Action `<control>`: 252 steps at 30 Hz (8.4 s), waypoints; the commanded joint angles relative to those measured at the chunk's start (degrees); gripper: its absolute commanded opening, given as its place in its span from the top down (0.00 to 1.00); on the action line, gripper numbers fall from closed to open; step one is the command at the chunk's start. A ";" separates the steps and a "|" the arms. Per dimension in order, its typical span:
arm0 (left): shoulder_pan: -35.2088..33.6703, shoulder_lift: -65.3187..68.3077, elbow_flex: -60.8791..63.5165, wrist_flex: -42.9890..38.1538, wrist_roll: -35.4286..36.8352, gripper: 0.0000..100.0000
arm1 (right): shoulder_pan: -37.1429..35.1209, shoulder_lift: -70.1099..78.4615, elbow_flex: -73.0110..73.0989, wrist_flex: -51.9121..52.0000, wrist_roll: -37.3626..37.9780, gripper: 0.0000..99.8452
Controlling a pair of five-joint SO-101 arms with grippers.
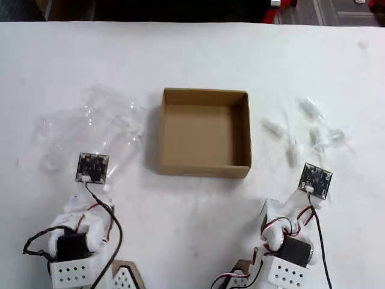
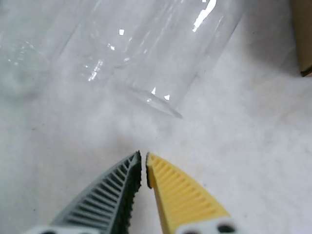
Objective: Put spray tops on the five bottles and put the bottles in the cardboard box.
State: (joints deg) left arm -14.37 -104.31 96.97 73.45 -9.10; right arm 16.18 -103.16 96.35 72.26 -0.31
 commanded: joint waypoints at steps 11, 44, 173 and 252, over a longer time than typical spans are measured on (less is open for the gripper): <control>-0.48 -0.66 0.00 0.35 0.09 0.98 | -0.40 0.04 0.53 0.31 0.26 0.98; 0.04 -0.66 0.00 0.35 0.00 0.98 | -1.10 0.04 0.53 0.31 -0.09 0.98; 1.63 -0.66 0.00 0.00 0.00 0.98 | -1.10 0.04 0.53 0.04 -0.18 0.98; -2.86 -0.66 0.00 -0.79 -0.97 0.98 | 0.84 -0.04 -3.08 -52.44 0.26 0.98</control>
State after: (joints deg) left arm -16.48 -104.31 96.97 72.22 -9.10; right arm 19.78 -102.81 95.21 23.21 -0.31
